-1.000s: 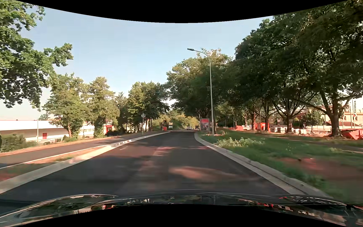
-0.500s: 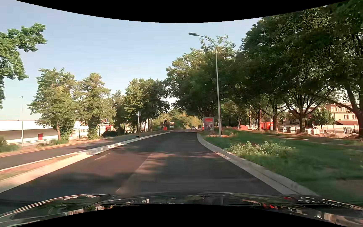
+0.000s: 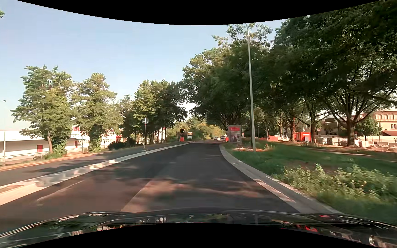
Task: Follow the waypoints while adhering to traffic rules and regulations
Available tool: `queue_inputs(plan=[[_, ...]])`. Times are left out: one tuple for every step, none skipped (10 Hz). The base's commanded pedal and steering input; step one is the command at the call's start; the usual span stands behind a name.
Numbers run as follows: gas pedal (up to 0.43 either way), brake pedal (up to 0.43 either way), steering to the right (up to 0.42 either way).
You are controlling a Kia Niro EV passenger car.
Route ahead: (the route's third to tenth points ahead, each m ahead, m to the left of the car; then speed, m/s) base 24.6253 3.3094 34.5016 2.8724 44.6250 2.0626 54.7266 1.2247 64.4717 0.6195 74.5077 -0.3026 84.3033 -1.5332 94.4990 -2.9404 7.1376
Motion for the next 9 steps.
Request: queue_inputs(plan=[[0.118,0.000,-0.012],[0.118,0.000,-0.008],[0.118,0.000,-0.006],[0.118,0.000,-0.006],[0.118,0.000,-0.006],[0.118,0.000,-0.005],[0.118,0.000,-0.004],[0.118,0.000,-0.004],[0.118,0.000,-0.004]])
